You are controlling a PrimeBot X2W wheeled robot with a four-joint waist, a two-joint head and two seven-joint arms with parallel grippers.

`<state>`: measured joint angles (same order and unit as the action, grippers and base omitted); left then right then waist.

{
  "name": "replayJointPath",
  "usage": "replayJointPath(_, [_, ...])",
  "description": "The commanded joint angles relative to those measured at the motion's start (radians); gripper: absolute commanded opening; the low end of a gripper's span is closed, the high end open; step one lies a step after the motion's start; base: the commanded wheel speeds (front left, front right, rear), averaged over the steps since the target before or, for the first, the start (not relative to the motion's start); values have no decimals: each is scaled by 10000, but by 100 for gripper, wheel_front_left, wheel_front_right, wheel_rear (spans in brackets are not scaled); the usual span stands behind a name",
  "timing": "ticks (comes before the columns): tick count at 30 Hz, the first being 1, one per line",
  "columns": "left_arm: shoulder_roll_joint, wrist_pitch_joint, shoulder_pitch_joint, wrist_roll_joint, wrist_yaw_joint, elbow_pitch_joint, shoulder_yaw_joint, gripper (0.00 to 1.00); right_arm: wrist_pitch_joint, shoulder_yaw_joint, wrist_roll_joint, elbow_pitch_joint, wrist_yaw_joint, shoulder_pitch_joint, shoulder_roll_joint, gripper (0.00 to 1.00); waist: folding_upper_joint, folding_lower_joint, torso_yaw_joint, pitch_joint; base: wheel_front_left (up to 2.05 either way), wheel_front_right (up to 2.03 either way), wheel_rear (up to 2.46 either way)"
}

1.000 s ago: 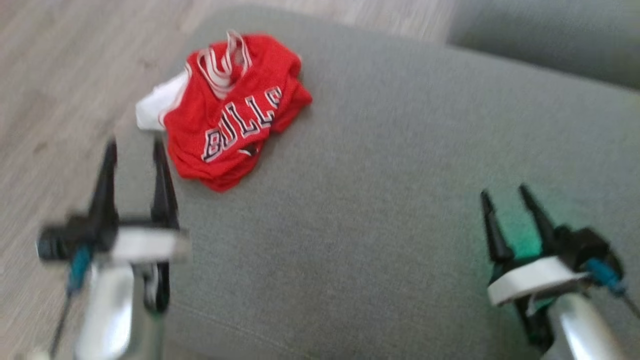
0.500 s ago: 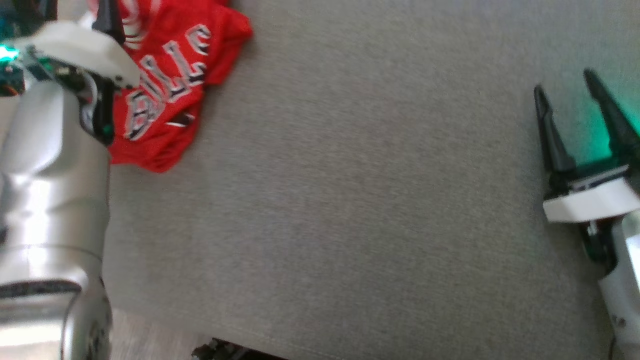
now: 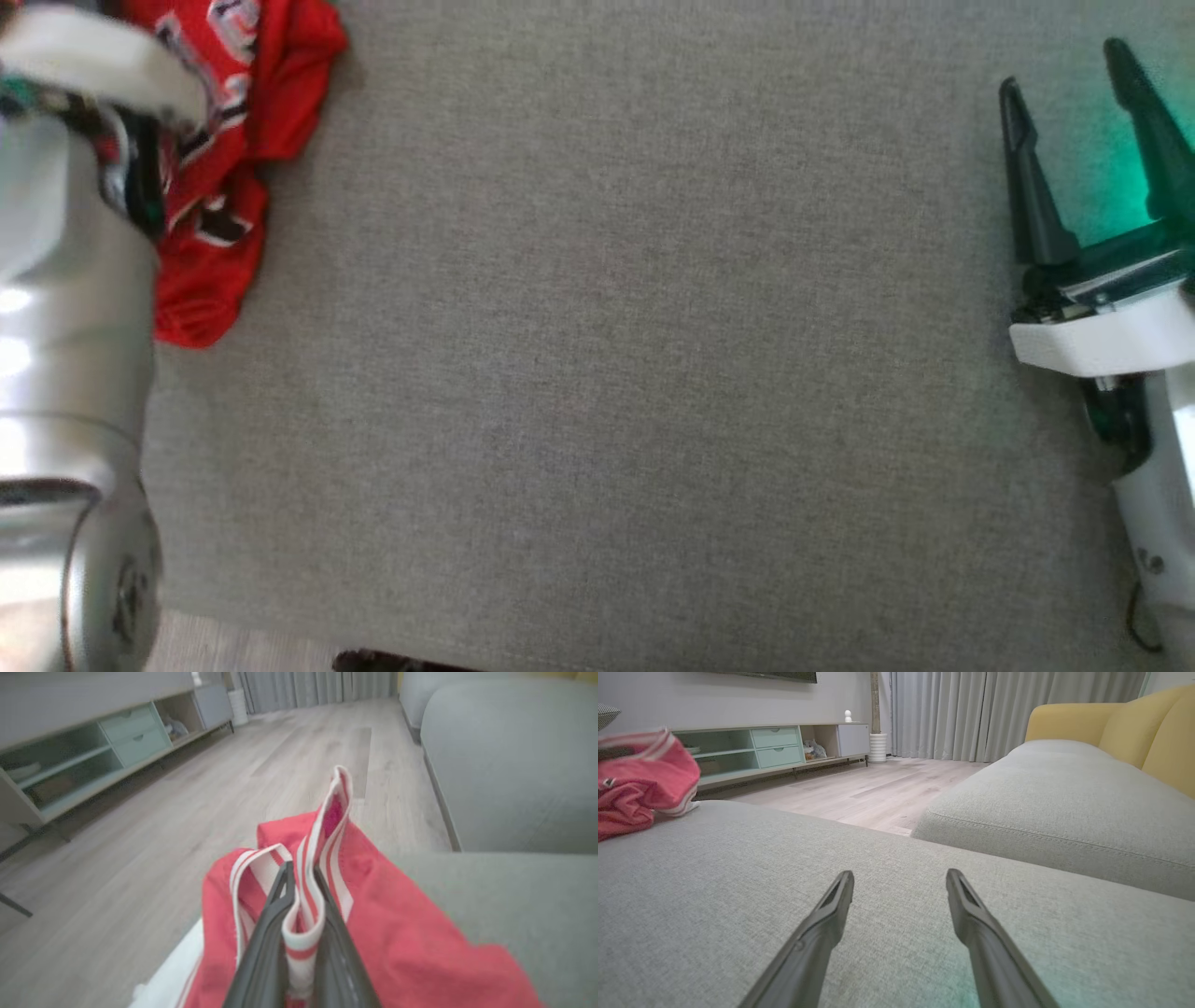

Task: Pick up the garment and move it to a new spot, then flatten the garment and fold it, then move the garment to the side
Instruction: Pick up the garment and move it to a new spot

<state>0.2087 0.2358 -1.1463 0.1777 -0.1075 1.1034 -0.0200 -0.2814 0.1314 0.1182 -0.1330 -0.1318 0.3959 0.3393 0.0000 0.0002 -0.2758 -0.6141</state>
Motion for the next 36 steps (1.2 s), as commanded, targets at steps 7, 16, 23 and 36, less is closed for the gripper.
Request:
replayJointPath(7, [805,254,-1311,-390,-208,-2750,-784,0,196,513,80,-1033,11,-830,-703,100,0,-2,838,1787,0,0,0])
replayJointPath(16, [1127,40,-1950,350,-229,-5072,-2890,0,196,118,222,-750,11,-1392,-1901,100,0,-2,3389,3863,0,0,0])
replayJointPath(23, [1028,-536,-1869,1311,-230,-5835,-4250,0,196,-429,159,-27,11,-1869,-2330,100,0,-2,5227,4414,0,0,0])
replayJointPath(36, [228,61,2419,1738,-181,-6397,-6565,0,196,-530,277,486,11,-2253,-2800,100,0,-2,5932,3704,0,0,0])
